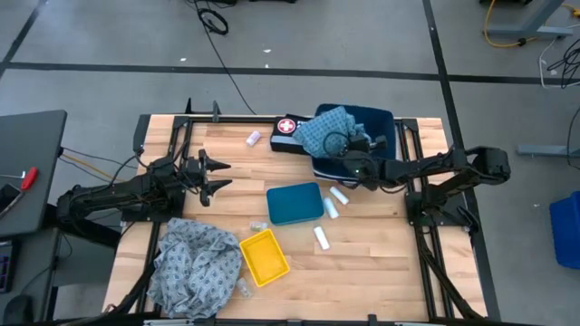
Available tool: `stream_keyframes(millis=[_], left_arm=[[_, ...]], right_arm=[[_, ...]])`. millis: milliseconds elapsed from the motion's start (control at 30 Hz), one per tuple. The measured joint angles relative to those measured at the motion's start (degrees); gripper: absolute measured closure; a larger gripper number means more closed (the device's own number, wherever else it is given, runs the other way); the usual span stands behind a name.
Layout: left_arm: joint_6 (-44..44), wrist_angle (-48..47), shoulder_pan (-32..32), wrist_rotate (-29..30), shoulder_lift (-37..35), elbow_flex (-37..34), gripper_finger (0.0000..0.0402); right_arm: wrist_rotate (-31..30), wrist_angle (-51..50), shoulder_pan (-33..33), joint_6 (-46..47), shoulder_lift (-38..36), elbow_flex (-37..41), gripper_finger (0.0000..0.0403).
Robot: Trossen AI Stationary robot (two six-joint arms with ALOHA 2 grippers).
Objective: Pick & place medical supplies in basket/bin
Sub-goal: Put the blue patient gown into the white and blue bin
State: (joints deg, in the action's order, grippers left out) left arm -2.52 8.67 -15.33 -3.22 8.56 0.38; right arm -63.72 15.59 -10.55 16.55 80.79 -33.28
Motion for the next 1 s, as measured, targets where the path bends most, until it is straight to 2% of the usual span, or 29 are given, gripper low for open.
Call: stream_keyframes(millis=[167, 400, 467, 767, 867, 1000], left_arm=[[0.0, 0.0, 0.0, 0.0, 0.0, 0.0, 0.0150], [0.0, 0.0, 0.0, 0.0, 0.0, 0.0, 0.0150], [0.1, 0.0, 0.0, 0.0, 0.0, 0.0, 0.0150], [0.2, -0.1, 0.0, 0.0, 0.0, 0.0, 0.0150], [0.2, -0.1, 0.0, 0.0, 0.0, 0.0, 0.0150], [0.2, -0.1, 0.0, 0.0, 0.0, 0.0, 0.0150]], right_arm=[[11.0, -11.6, -2.5, 10.6, 0.0, 0.0, 0.0367], [24.3, -16.2, -6.5, 11.4, 0.1, 0.0, 0.0367], [27.6, -17.0, -7.7, 11.3, 0.1, 0.0, 0.0351], [28.5, -16.4, -8.7, 9.1, 0.1, 0.0, 0.0186], [27.7, -16.2, -8.7, 7.8, 0.1, -0.8, 0.0155], [27.5, -16.3, -8.7, 5.5, 0.1, -3.0, 0.0142]])
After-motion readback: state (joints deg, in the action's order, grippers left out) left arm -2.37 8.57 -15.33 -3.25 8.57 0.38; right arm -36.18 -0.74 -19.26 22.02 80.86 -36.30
